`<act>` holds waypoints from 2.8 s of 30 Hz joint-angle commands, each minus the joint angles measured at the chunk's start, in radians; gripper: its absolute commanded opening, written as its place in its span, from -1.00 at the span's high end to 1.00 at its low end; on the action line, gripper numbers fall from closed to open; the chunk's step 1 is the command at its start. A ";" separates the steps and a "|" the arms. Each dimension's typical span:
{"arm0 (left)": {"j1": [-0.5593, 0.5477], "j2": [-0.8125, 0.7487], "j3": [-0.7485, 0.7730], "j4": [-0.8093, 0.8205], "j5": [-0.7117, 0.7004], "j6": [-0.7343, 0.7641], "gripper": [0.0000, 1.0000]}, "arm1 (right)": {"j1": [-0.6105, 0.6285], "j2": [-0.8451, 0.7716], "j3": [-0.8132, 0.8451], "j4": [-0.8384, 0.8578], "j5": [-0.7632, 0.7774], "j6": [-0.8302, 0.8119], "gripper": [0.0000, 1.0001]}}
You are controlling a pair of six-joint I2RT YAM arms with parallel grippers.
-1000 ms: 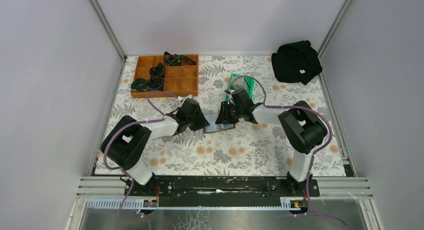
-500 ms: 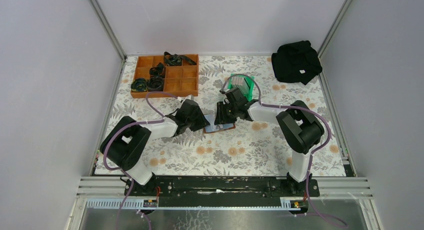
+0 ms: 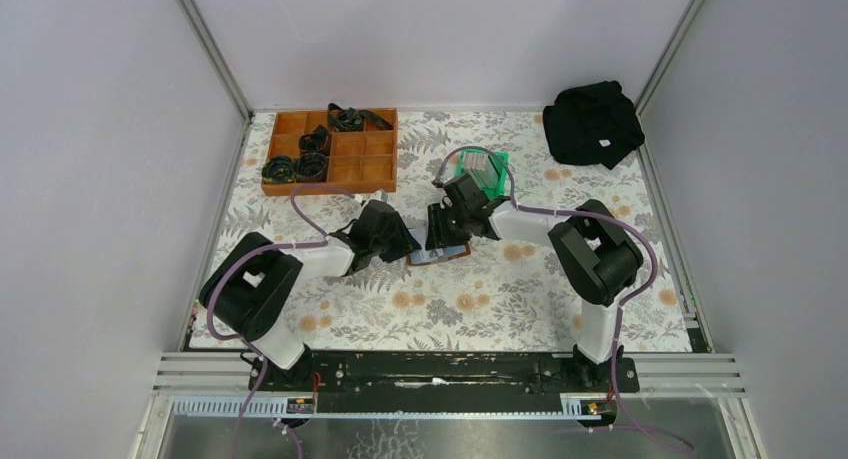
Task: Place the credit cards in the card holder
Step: Insert the credit card into the card holder.
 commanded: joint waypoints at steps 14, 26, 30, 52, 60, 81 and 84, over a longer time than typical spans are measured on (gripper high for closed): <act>-0.008 0.059 -0.080 0.015 0.051 -0.040 0.15 | 0.063 0.042 0.034 -0.095 -0.051 -0.040 0.04; -0.008 0.038 -0.106 0.028 0.045 -0.053 0.15 | 0.088 0.033 0.049 -0.113 -0.079 -0.069 -0.06; -0.007 0.028 -0.118 0.019 0.033 -0.056 0.16 | 0.089 0.017 0.049 -0.130 -0.061 -0.083 -0.07; 0.002 0.029 -0.136 -0.011 0.021 -0.041 0.34 | 0.088 -0.066 0.030 -0.120 0.060 -0.096 -0.10; 0.004 0.027 -0.137 -0.022 0.014 -0.030 0.35 | 0.082 -0.103 0.013 -0.082 0.139 -0.089 0.02; 0.017 0.037 -0.131 -0.028 0.027 -0.007 0.19 | 0.049 -0.027 0.045 -0.114 0.188 -0.084 0.88; 0.017 0.038 -0.130 -0.029 0.028 -0.006 0.17 | 0.049 -0.016 0.037 -0.113 0.180 -0.081 0.89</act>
